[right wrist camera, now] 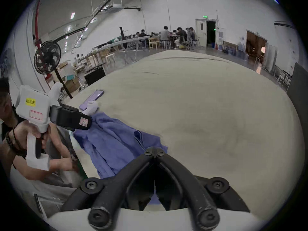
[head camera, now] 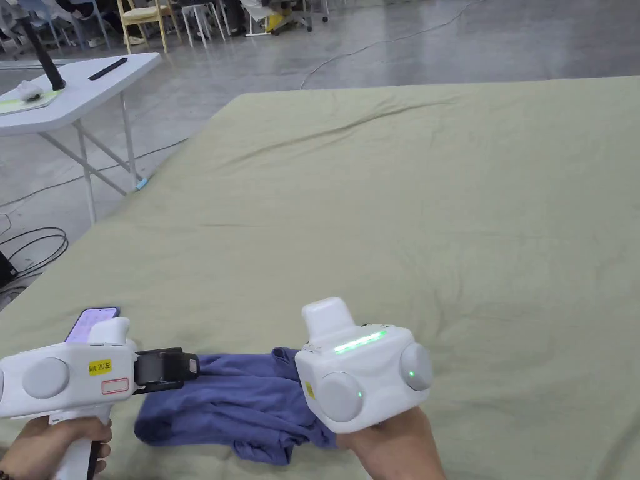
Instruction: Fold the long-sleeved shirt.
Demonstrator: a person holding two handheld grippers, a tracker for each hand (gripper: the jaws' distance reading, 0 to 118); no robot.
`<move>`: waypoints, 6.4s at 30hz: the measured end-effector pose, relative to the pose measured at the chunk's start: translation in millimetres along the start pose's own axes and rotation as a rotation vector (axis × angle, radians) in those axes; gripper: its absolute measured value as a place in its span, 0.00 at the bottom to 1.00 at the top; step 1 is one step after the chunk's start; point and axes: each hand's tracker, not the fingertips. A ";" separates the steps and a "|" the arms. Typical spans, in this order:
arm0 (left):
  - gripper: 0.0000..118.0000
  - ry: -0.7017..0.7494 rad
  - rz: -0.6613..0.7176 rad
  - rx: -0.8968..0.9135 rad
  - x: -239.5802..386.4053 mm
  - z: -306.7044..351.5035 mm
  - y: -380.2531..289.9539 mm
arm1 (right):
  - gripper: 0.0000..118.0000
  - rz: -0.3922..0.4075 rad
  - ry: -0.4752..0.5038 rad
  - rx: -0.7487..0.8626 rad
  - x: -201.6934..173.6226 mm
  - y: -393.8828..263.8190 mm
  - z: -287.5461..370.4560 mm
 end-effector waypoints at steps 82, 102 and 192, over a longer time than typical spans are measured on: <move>1.00 -0.155 -0.389 0.805 466.6 110.2 -146.0 | 1.00 -0.186 -0.731 0.616 250.4 -174.1 372.9; 1.00 -0.136 -0.402 0.798 472.2 111.6 -144.3 | 1.00 -0.181 -0.757 0.595 251.6 -177.0 374.7; 1.00 -0.130 -0.420 0.821 473.2 119.0 -147.0 | 1.00 -0.213 -0.766 0.579 252.4 -179.7 375.8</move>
